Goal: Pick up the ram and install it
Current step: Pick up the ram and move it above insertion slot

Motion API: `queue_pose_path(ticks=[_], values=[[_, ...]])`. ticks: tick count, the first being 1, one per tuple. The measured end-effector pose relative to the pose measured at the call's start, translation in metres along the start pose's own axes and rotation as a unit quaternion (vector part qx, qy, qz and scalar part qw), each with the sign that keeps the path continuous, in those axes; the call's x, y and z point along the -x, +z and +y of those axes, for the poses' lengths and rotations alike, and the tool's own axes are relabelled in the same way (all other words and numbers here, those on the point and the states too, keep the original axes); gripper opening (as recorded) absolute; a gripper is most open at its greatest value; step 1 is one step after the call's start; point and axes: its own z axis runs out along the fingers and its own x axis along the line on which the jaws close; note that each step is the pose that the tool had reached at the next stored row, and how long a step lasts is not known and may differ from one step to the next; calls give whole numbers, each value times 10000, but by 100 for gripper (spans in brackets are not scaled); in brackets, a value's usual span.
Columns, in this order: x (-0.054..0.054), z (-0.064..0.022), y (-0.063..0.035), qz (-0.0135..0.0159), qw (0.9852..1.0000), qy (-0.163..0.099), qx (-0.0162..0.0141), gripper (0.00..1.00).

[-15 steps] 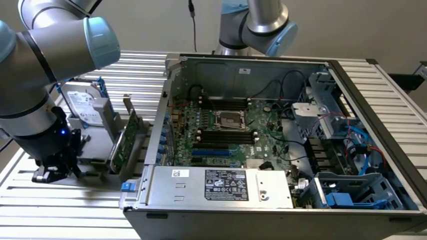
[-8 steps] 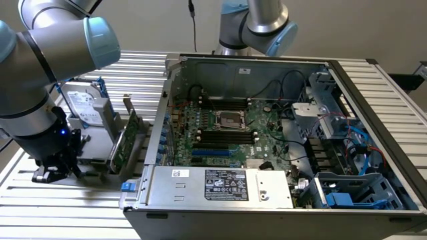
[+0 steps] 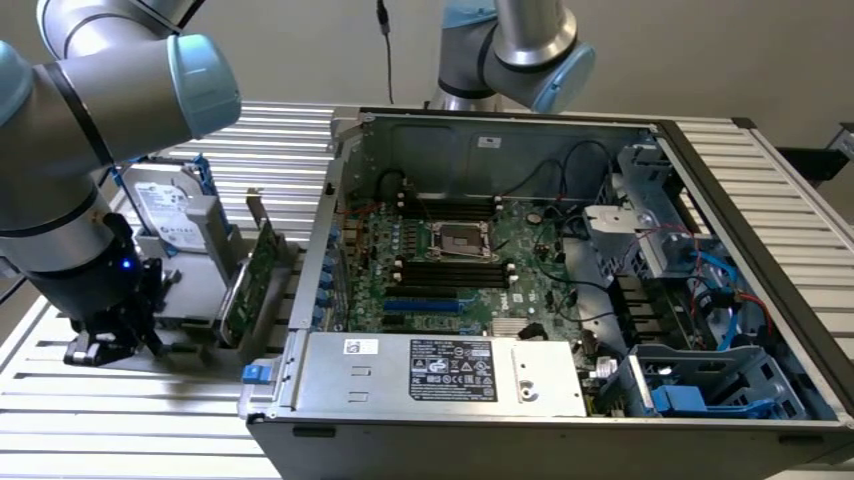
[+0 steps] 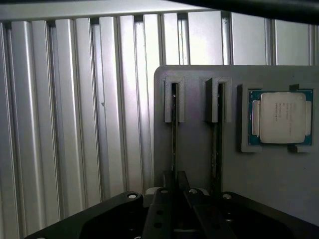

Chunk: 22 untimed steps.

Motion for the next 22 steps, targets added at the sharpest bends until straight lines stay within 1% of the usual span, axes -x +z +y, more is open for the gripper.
queue_pose_path(ticks=[1, 3, 7, 11, 15, 19, 22], values=[[1, 0, -13, -4, 10000, -5, -4, 14], [0, 3, -65, 3, 10000, -11, 7, 14], [-1, 9, -190, 4, 10000, -17, 15, 14], [-2, 17, -356, 5, 10000, -19, 34, 14], [0, 23, -537, 6, 10000, -26, 40, 14], [7, -17, -718, 12, 10000, -41, 41, 14], [11, -73, -815, 23, 10000, -46, 43, 14]])
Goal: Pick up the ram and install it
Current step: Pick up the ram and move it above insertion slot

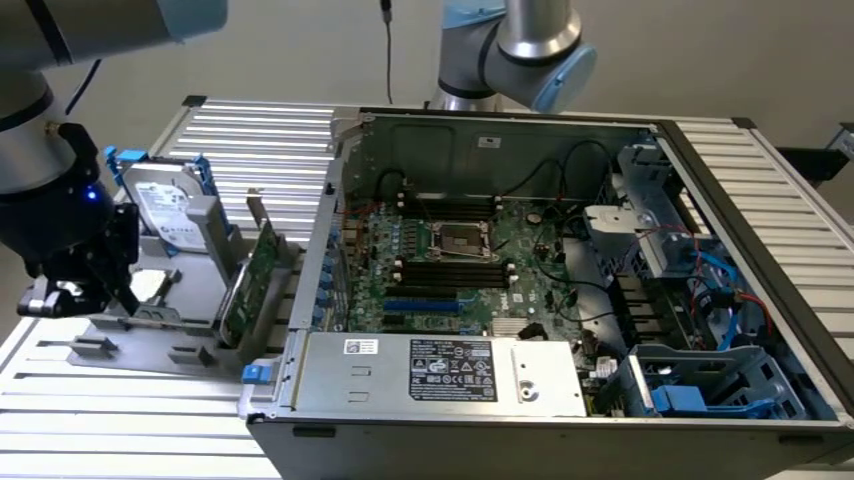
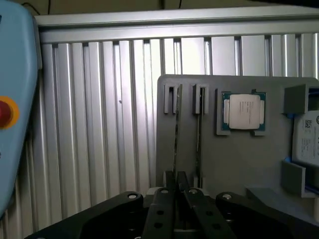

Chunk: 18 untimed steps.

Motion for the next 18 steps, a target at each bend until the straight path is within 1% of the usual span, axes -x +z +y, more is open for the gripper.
queue_pose_path(ticks=[4, 6, 7, 9, 11, 12, 13, 18], values=[[3, -73, -85, 5, 10000, -22, -1, 14], [5, -111, -122, 20, 10000, -26, -1, 14], [6, -129, -139, 32, 10000, -27, -2, 14], [9, -166, -168, 64, 10000, -27, -4, 14], [20, -208, -193, 125, 9999, -24, -7, 14], [33, -223, -215, 149, 9999, -22, -9, 14], [48, -232, -256, 163, 9999, -21, -8, 14], [142, -278, -489, 168, 9999, -21, -8, 14]])
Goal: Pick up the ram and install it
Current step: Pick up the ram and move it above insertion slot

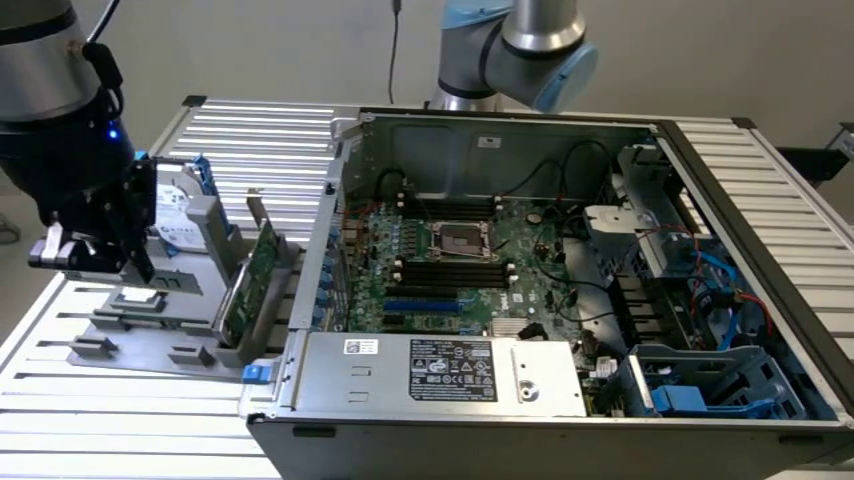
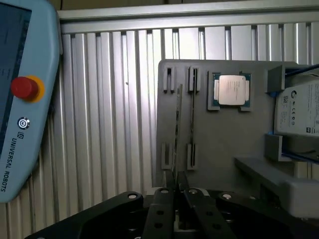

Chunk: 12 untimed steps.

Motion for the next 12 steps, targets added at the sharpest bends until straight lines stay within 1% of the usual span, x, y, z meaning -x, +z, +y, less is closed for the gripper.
queue_pose_path(ticks=[7, 12], values=[[118, -70, -327, 4, 10000, 0, -1, 14], [190, -131, -560, 13, 10000, 1, -1, 14]])
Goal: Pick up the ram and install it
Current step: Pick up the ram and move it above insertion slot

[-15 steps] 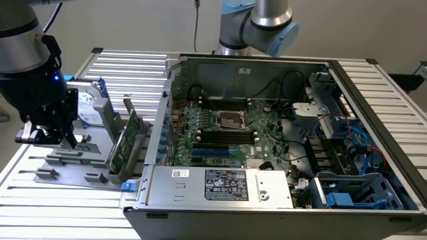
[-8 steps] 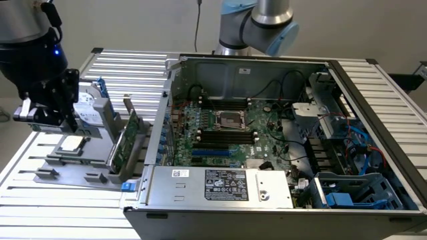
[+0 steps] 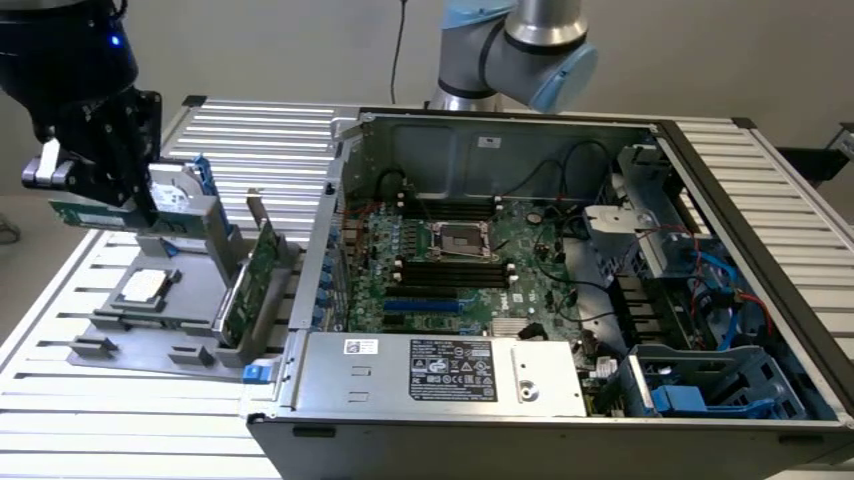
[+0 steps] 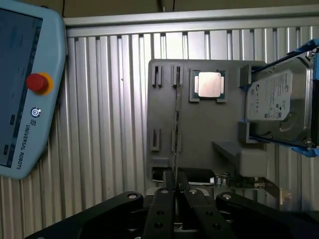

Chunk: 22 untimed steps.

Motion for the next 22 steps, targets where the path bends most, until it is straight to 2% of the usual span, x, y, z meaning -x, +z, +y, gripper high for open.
queue_pose_path(ticks=[7, 13, 22], values=[[30, -119, -290, 2, 10000, -5, -1, 14], [39, -384, -382, 2, 10000, -7, 1, 14], [57, -791, -444, 4, 10000, -15, 19, 14]])
